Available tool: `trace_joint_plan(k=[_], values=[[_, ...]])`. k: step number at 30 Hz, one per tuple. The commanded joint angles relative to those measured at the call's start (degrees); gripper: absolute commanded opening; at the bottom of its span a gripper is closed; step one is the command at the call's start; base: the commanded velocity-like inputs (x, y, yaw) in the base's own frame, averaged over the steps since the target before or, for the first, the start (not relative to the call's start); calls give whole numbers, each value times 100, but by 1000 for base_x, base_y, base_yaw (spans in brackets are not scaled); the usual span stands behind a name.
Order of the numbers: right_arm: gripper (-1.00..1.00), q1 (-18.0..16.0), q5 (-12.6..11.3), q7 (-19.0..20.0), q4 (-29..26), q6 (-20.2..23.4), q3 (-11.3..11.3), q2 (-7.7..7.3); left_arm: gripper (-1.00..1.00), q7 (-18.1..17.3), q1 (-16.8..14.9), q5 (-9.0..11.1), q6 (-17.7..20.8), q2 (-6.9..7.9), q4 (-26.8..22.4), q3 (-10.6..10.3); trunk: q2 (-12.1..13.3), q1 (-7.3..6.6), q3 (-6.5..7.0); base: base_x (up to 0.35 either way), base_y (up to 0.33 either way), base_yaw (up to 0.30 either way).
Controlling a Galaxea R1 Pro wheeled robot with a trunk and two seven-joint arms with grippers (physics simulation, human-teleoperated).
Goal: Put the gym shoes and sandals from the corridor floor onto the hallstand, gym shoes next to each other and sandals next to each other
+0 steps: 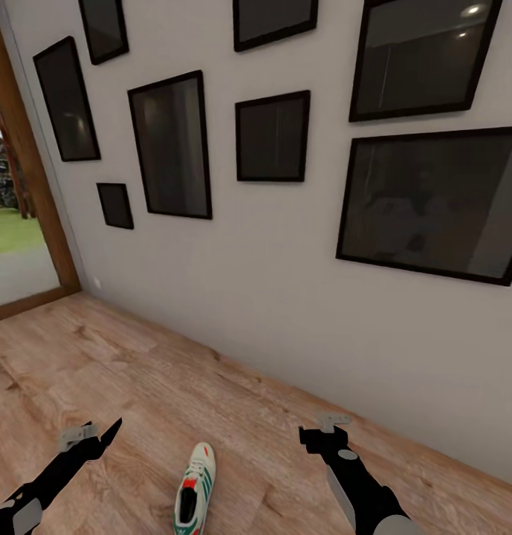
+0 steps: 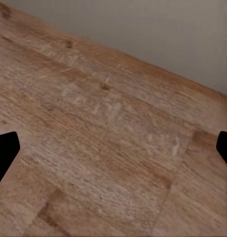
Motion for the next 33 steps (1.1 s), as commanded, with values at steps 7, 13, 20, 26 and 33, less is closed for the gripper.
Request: trace_joint_plan(k=[7,13,20,26,33], values=[[100,-2,40,-11,-9,37,-9,5,100,-18,-2,52,-21,2,4,-49,-2,-1,-6,17,12,-267],[100,-2,40,-11,-12,37,-8,5,100,-18,-2,52,-23,2,4,-49,-2,-1,-6,1,1,-267],[100,-2,45,-11,-11,37,-8,5,100,-18,-2,52,-24,2,4,-49,-2,-1,-6,0,0,-267],[100,-2,44,-11,-12,37,-8,5,100,-18,-2,52,-24,2,4,-49,-2,-1,-6,-71,37,-267],[100,-2,54,-11,-16,37,-6,5,100,-18,-2,52,-24,2,4,-49,-2,-1,-6,-210,114,-210]])
